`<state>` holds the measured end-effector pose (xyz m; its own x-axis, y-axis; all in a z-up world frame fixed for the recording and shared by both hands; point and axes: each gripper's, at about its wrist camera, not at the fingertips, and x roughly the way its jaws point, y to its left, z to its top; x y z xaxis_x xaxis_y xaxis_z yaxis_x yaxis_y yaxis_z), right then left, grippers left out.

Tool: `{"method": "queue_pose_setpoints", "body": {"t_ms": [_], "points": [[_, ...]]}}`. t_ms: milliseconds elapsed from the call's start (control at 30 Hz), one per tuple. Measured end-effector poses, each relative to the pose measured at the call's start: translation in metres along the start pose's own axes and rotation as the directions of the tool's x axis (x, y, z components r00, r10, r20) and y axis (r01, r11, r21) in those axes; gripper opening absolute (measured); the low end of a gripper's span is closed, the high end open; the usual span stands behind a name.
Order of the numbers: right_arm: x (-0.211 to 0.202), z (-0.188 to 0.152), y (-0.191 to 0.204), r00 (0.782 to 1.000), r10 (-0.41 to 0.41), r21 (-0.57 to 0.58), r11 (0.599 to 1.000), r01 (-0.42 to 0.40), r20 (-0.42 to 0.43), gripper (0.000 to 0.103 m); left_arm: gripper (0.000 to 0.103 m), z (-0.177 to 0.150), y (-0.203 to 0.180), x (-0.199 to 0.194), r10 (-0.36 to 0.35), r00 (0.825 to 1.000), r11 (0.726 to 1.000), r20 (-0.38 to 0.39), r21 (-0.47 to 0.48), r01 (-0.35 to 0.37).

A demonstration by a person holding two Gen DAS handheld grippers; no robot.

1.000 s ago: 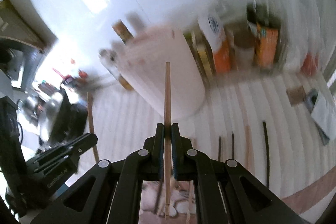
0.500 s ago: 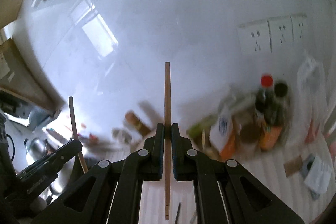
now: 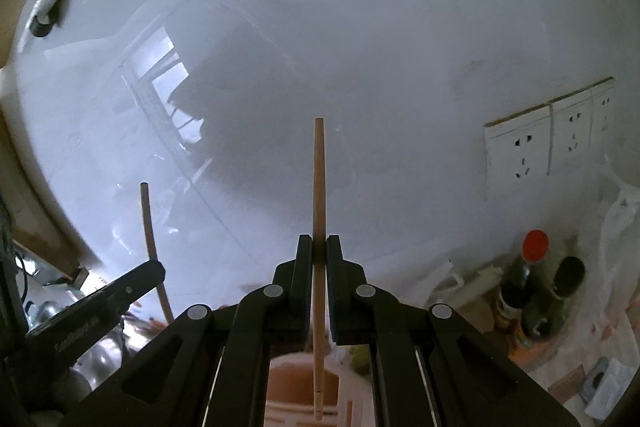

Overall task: Organize utensils
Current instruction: 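Lower both chopsticks into the cream holder and open both tools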

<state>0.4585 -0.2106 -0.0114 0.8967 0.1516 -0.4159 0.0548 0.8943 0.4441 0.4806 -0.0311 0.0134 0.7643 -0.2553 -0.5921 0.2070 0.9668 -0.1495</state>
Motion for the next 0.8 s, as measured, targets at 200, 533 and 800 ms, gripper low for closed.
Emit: {"method": "queue_pose_setpoints", "body": {"t_ms": [200,533,800], "points": [[0.023,-0.006,0.0,1.0,0.002,-0.02,1.0,-0.001,0.016,0.007,0.005,-0.005,0.004,0.033,-0.006,1.0,1.0,-0.024,0.008,0.006],[0.042,-0.031,0.0,1.0,0.009,-0.083,0.996,-0.011,-0.028,0.007,0.005,-0.02,0.014,0.052,0.008,0.996,1.0,-0.084,0.016,-0.007],[0.028,-0.045,0.0,0.999,0.007,-0.123,0.992,-0.012,-0.044,0.007,0.005,-0.041,0.01,0.043,0.024,0.993,0.999,-0.114,0.044,-0.019]]}}
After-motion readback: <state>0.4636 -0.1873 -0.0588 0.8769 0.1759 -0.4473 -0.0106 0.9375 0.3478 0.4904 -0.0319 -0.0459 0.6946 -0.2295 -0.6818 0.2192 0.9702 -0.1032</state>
